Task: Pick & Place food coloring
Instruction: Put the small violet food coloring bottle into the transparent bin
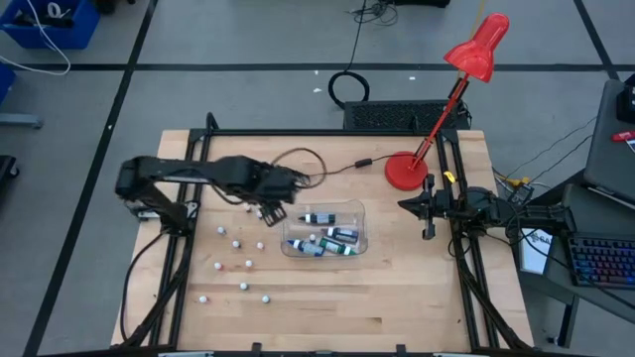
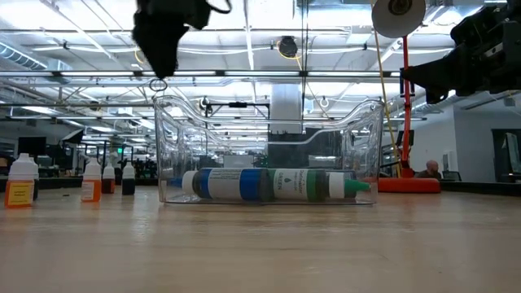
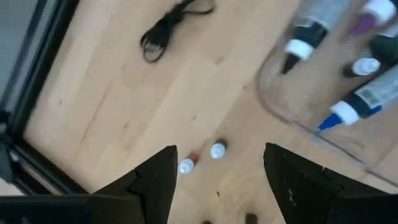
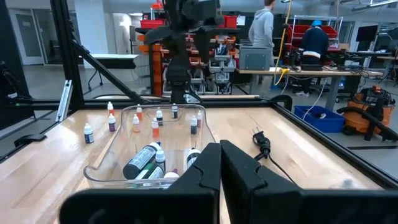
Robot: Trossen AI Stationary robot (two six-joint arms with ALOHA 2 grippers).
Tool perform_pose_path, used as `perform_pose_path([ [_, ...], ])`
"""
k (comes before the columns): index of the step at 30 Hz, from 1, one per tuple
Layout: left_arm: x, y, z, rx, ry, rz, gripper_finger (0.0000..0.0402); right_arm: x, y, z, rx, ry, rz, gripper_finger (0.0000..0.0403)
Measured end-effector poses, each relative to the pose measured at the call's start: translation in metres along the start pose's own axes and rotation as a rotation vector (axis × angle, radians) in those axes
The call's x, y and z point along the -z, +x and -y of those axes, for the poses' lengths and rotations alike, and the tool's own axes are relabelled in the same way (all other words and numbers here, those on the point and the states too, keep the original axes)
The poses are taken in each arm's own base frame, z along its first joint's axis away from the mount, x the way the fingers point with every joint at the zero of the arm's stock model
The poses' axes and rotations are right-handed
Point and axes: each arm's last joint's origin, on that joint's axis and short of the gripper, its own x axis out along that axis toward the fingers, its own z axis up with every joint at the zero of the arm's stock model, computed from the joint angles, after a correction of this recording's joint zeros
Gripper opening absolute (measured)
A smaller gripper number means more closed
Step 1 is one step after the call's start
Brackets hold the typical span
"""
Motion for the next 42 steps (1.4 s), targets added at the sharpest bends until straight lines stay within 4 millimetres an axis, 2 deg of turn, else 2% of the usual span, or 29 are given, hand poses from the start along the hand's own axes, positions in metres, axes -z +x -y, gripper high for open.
perform_pose_path([
  [3,0.015,0.012,-0.011,0.027,-0.055,-0.006,0.0241,0.000,0.000,0.000,0.000,0.000,0.000,0.0000],
  [8,0.030,0.050,-0.021,0.032,-0.152,0.000,0.0241,0.000,0.000,0.000,0.000,0.000,0.000,0.0000],
  [12,0.037,0.076,-0.025,0.031,-0.241,-0.041,0.0241,0.000,0.000,0.000,0.000,0.000,0.000,0.0000],
  [18,0.048,0.103,-0.024,0.037,-0.324,-0.049,0.0241,0.000,0.000,0.000,0.000,0.000,0.000,0.0000],
  [26,0.055,0.124,-0.017,0.164,-0.323,-0.064,0.0241,0.000,0.000,0.000,0.000,0.000,0.000,0.0000],
  [35,0.056,0.128,-0.016,0.150,-0.317,-0.071,0.0241,0.000,0.000,0.000,0.000,0.000,0.000,0.0000],
  [42,0.055,0.141,-0.011,0.132,-0.301,-0.116,0.0241,0.000,0.000,0.000,0.000,0.000,0.000,0.0000],
])
